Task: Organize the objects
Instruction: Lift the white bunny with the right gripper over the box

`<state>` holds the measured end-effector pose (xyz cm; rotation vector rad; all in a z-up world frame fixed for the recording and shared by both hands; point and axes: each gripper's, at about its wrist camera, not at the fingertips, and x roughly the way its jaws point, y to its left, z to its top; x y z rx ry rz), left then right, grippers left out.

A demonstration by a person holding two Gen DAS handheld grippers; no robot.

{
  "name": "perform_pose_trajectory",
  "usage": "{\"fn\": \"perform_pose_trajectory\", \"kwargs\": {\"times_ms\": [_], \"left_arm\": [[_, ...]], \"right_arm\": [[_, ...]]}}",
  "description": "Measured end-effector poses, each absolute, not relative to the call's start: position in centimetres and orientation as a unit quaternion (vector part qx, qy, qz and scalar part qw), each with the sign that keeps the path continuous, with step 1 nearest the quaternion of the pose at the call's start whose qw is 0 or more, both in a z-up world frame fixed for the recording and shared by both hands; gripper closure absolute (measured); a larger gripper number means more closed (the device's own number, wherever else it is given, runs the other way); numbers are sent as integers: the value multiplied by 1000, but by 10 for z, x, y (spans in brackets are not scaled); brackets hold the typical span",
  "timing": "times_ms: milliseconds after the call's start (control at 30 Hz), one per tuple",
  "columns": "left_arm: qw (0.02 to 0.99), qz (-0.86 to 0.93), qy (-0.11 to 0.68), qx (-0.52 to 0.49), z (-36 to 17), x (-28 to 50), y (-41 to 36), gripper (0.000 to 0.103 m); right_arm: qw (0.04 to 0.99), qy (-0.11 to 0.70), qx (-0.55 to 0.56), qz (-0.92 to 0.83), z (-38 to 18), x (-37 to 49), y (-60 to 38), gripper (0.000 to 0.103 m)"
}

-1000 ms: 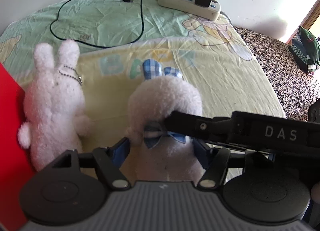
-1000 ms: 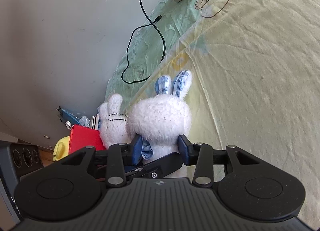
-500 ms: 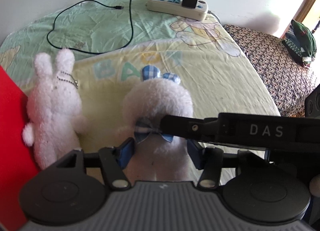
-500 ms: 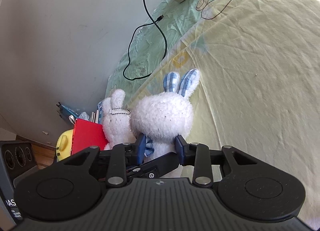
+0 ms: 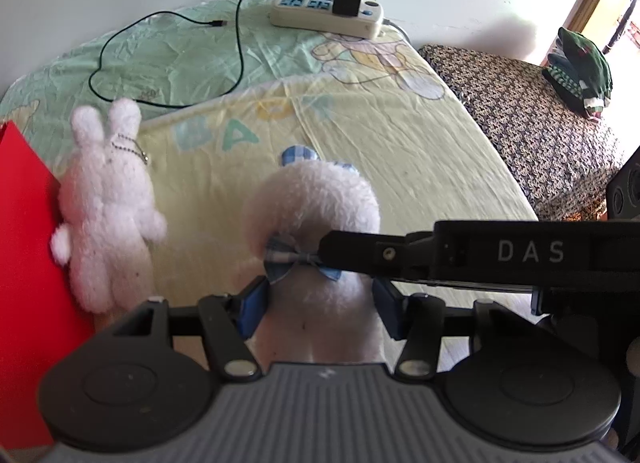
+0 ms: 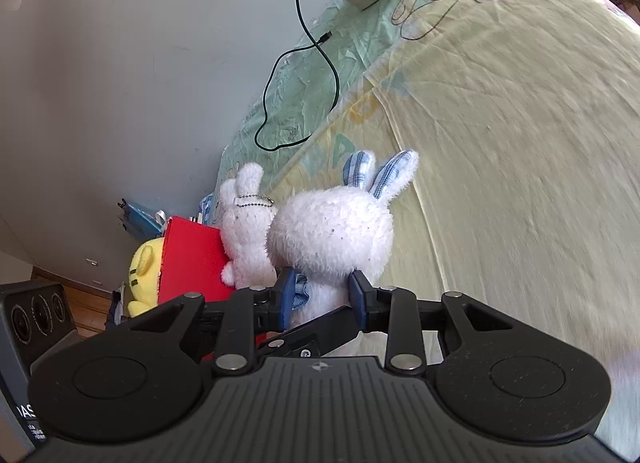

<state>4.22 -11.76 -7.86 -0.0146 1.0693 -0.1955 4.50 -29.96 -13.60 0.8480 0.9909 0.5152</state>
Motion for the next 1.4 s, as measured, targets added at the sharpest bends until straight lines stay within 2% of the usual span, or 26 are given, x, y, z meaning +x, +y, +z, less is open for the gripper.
{"fn": "perform_pose_trajectory", "kwargs": {"times_ms": [833, 1400], "left_arm": [[884, -110, 454, 15, -29, -8, -104, 49], [925, -112, 363, 2, 35, -57, 11, 49]], "right_arm": [[813, 388, 358, 246, -86, -3, -273, 70], [852, 291, 339, 275, -27, -32, -167, 69]]}}
